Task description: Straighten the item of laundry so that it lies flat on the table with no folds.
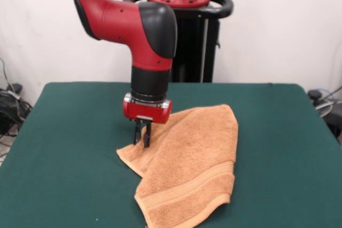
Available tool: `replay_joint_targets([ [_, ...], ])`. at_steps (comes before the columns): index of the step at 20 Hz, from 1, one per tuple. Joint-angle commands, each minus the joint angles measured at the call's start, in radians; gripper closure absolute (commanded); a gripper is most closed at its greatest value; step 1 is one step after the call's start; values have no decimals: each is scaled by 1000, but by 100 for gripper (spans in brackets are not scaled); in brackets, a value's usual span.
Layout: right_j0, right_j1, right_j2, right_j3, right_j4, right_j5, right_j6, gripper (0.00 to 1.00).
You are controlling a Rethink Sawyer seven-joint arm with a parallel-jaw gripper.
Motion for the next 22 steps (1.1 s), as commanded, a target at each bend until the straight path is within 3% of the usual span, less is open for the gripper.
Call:
replay_joint_targets([
  [1,91,110,-63,-118,116,138,163,100],
  [10,79,123,-40,-177,140,183,142,100],
  [14,79,136,-73,-188,140,182,147,100],
  [19,29,115,-116,-130,88,171,139,100],
  [22,38,50,-191,-75,79,196,136,100],
])
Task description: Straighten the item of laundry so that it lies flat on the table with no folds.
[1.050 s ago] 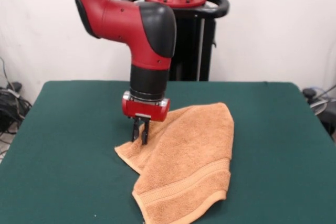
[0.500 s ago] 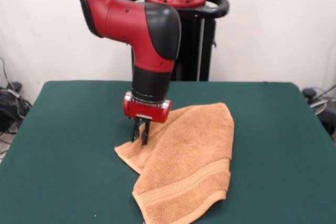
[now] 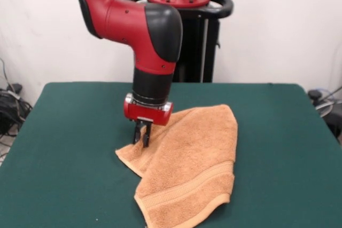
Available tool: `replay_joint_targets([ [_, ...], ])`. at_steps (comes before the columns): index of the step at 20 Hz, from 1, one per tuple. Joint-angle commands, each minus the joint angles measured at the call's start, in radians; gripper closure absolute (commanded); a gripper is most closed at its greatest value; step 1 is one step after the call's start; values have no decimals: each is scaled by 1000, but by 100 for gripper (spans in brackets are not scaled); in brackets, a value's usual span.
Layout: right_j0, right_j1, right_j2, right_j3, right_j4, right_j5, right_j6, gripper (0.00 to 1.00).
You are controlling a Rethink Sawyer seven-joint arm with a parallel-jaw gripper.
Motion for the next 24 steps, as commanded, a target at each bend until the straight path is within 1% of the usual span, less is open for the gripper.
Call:
replay_joint_targets([
  [1,-32,24,-155,-11,19,109,137,100],
  [4,-19,-15,-208,22,11,108,138,100],
  [7,-18,-27,-228,41,0,92,141,100],
  [10,-55,-44,-224,60,-31,77,128,100],
  [12,-84,-59,-215,62,-58,92,104,100],
  [14,-116,-65,-200,59,-83,105,86,100],
  [19,-169,-18,-163,24,-118,76,89,100],
  [22,-261,8,-56,20,-146,56,101,100],
  [24,-289,12,-9,22,-154,65,104,100],
])
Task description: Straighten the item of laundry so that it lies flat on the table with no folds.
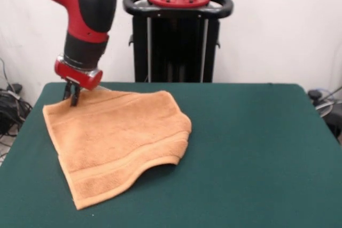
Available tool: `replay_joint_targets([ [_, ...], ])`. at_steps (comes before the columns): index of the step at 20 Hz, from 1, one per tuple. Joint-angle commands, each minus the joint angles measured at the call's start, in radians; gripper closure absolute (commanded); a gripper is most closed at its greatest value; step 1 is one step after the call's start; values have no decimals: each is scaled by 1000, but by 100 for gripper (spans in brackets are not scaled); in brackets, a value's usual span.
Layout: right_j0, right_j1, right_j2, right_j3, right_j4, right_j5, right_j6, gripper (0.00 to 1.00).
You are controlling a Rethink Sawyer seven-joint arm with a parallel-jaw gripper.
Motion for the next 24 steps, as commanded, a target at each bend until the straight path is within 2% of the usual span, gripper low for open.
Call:
replay_joint_targets([
  [1,-81,57,170,-18,-48,70,105,100],
  [5,-111,47,223,-6,-66,86,99,100],
  [6,-125,42,242,0,-69,93,99,0],
  [10,-83,-121,280,70,-23,142,148,0],
  [14,75,-258,158,70,82,252,200,0],
  [17,132,-294,116,60,125,328,221,0],
  [22,116,-312,209,100,181,334,245,0],
  [24,143,-292,213,95,214,325,268,0],
])
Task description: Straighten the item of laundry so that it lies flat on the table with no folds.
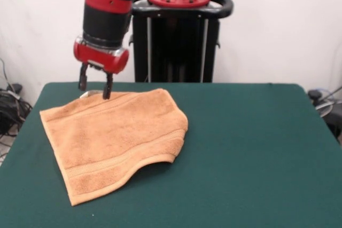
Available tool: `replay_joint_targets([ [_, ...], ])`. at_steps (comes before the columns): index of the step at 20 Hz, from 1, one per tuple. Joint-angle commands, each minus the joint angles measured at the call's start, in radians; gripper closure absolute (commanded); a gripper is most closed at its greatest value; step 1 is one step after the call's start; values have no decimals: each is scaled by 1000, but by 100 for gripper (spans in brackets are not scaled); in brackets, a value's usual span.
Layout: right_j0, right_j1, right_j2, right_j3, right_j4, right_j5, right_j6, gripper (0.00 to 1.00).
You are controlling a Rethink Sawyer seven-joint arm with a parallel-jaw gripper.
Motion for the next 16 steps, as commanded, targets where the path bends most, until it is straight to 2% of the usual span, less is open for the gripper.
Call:
replay_joint_targets([
  [1,53,-10,92,47,125,66,281,0],
  [7,125,49,94,43,226,14,333,0],
  [11,133,110,129,39,266,-84,349,0],
  [16,119,163,172,17,278,-131,323,0],
])
